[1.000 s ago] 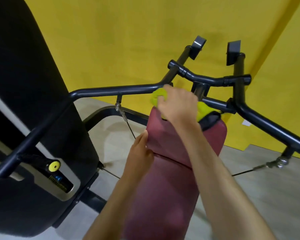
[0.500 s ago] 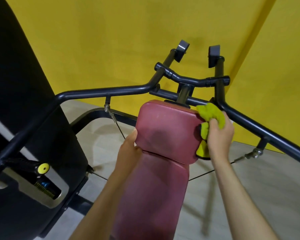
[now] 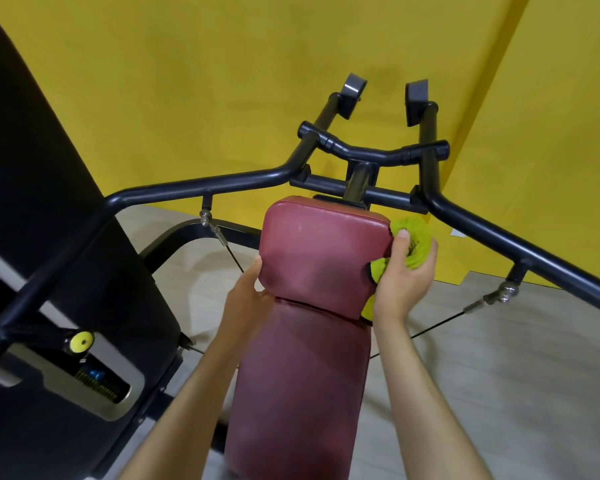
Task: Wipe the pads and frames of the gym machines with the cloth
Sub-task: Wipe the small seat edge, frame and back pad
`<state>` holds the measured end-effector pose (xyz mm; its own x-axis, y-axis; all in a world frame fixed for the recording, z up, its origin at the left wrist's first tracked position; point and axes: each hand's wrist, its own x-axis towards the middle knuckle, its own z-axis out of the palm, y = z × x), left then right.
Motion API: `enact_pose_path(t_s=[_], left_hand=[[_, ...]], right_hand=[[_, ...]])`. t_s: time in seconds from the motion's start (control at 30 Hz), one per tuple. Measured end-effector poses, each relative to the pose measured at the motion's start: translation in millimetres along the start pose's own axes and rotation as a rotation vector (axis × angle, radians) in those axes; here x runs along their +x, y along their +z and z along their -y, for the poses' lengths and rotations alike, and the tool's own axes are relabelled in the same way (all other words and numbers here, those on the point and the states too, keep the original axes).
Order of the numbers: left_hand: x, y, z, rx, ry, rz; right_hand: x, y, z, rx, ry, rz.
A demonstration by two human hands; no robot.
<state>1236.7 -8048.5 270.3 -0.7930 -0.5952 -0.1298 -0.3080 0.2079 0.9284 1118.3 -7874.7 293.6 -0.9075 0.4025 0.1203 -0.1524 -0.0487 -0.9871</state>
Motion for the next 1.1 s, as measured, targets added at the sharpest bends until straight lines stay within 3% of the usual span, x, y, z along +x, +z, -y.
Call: enact_pose_path(t_s=[0.1, 0.2, 0.4, 0.47, 0.53, 0.6, 0.67, 0.93, 1.1], left_hand=[[-4.2, 3.8, -0.2, 0.092, 0.069, -0.048], [-8.3, 8.1, -3.3, 0.118, 0.116, -0.091], [-2.5, 5.2, 7.9, 0.052, 0.081, -0.092], [-2.4, 4.3, 9.9, 0.001, 0.069, -0.090], [-4.6, 6.1, 10.5, -0.013, 0.072, -0.093], [-6.6, 5.2, 12.1, -0.035, 0.064, -0.089], [-10.1, 4.0, 7.8, -0.062, 0.051, -0.095], [-12.4, -16.6, 26.5, 0.265, 0.257, -0.115], [-16.5, -41.2, 52.5, 0.439, 0.199, -0.256]], right_hand=[[-5.6, -8.6, -5.6, 0.055, -0.067, 0.064], [-28.4, -20.4, -14.6, 0.100, -0.051, 0.016], [-34.8, -24.6, -21.2, 0.081, -0.095, -0.013], [-16.9, -16.0, -11.4, -0.044, -0.256, 0.015], [4.9, -1.5, 9.8, -0.215, -0.528, 0.130], [24.9, 18.6, 37.8, -0.548, -0.826, 0.313], [31.1, 43.5, 58.8, -0.871, -1.011, 0.445], [-17.9, 149.2, 65.5, -1.187, -1.286, 0.643], [-48.7, 170.1, 58.0, -1.442, -1.621, 0.832]])
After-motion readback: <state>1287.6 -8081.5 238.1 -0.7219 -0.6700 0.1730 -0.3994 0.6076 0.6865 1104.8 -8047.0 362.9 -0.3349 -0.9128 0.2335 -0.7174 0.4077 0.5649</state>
